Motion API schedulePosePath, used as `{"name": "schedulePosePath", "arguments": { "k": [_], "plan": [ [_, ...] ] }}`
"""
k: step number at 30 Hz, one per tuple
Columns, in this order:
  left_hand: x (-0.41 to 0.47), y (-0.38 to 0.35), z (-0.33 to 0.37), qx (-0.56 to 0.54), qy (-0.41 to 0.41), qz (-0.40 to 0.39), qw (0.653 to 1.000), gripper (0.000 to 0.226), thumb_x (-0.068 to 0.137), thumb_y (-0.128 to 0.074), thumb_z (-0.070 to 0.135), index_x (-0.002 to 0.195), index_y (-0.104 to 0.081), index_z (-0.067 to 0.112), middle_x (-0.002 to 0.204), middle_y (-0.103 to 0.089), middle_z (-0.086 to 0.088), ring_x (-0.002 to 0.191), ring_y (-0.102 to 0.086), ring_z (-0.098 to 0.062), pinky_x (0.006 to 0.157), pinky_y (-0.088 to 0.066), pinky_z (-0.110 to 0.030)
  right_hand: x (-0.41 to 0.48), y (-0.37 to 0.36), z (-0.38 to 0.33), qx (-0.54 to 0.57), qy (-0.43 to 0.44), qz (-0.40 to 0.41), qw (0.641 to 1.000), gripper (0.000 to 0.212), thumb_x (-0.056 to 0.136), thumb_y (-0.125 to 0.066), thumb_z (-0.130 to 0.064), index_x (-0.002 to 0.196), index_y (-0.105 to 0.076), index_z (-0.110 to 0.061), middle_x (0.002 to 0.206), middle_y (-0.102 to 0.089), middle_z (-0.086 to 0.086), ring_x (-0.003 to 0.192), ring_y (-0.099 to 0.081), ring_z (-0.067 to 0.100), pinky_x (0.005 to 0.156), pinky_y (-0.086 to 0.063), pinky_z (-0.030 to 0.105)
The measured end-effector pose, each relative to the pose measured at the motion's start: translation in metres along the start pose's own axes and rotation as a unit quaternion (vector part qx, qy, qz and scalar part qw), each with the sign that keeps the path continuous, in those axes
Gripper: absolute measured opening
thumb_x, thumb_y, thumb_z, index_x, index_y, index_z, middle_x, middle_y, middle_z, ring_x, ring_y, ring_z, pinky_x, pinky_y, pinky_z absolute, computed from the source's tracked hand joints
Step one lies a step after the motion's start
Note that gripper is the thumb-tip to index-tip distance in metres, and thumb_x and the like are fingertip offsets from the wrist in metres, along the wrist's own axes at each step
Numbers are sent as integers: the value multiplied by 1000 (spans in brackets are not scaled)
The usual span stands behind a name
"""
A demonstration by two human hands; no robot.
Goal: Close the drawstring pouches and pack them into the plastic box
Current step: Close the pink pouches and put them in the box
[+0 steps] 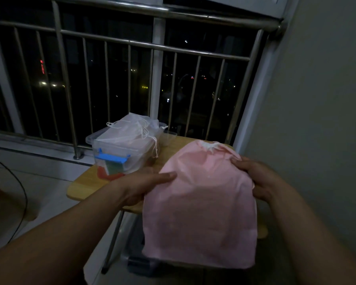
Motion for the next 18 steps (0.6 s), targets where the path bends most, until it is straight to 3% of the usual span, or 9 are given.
{"name": "schedulePosePath", "arguments": {
  "k": [4,6,9,12,15,18],
  "plan": [
    [18,16,3,-27,-49,138,989,27,98,-69,26,124,-70,19,110,-78,-8,101,-74,-31,95,-57,-51,4,4,-4,18,-21,6,1000,33,105,-55,-31,129,-67,-10,116,-76,16,106,-70,32,92,-54,45],
    [25,18,10,-26,-79,191,978,22,99,-67,25,121,-71,20,106,-77,-6,92,-74,-24,80,-61,-35,0,5,5,12,-43,-20,999,36,104,-55,-35,126,-68,-10,117,-76,16,102,-73,29,86,-59,42],
    [30,18,22,6,-116,237,965,16,102,-64,23,114,-70,16,99,-75,-5,77,-69,-14,53,-52,-18,-1,14,30,-71,-89,-23,993,34,97,-65,-20,126,-66,-3,114,-76,18,99,-75,33,74,-62,40],
    [35,15,24,16,-85,189,978,15,102,-63,25,115,-67,20,102,-73,-4,85,-70,-17,61,-56,-22,9,24,35,-140,-58,18,988,31,93,-70,-6,124,-70,-4,110,-77,17,104,-72,38,84,-59,45],
    [44,16,18,65,-41,109,991,29,100,-65,20,128,-65,27,115,-73,-5,102,-71,-26,78,-58,-34,17,33,24,-180,16,64,981,22,95,-68,-8,113,-76,-16,105,-78,8,99,-72,31,80,-59,40],
    [48,19,15,13,-59,120,991,30,100,-58,7,123,-71,22,112,-76,-9,104,-71,-29,89,-58,-41,22,46,17,-183,76,99,975,18,93,-67,-5,102,-80,-14,99,-80,8,90,-73,28,80,-58,37]
  ]
}}
Point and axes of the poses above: each hand's wrist, its own x-axis towards the middle knuckle, its own y-axis out of the back of the hand, z = x × y, the point moved 7 cm from there along x, towards the middle knuckle
